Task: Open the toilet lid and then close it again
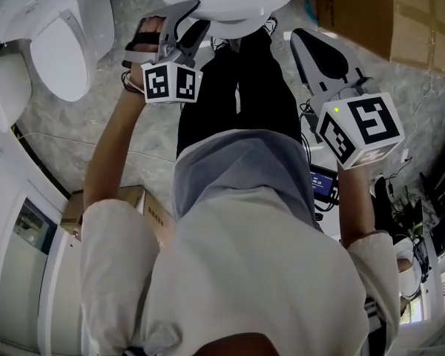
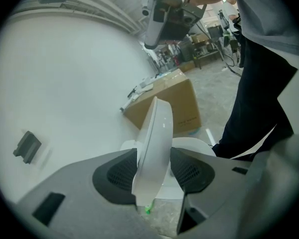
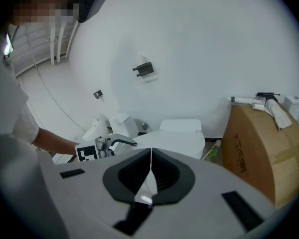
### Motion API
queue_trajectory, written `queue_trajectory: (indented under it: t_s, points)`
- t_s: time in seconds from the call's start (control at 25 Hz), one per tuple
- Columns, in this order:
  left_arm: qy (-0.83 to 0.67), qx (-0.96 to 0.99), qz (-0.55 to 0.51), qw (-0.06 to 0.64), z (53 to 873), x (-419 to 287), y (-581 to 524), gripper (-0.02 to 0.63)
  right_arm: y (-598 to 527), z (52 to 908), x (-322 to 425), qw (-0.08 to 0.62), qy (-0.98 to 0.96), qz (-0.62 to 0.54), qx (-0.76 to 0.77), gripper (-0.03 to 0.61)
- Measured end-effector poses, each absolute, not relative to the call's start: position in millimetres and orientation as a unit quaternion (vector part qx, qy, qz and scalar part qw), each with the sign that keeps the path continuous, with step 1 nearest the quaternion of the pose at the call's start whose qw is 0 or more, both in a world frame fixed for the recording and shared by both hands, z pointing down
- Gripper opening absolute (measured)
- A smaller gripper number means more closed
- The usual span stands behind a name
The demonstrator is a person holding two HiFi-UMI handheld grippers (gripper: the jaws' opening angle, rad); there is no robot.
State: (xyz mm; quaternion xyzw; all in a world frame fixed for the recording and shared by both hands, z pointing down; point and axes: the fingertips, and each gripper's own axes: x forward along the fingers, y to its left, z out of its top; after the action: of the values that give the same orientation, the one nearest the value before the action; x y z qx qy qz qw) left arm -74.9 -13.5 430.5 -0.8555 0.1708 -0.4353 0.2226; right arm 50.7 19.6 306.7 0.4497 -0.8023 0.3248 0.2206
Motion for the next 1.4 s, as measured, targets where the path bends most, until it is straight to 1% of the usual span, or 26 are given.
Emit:
queue_trajectory:
  t_s: [0.48, 1.4]
  points:
    - [0.147, -0.856, -0.452, 0.204, 468.8, -78.2, 13.7, 0.194, 26.5, 338.7, 30.4, 0.242, -0.799, 0.348, 0.426, 0.012]
    - [0.066, -0.853, -0.476, 0.202, 531.7, -80.8, 52.9, 0.199, 39.0, 388.7, 18.1, 0.267, -0.792, 0.391, 0.385, 0.012]
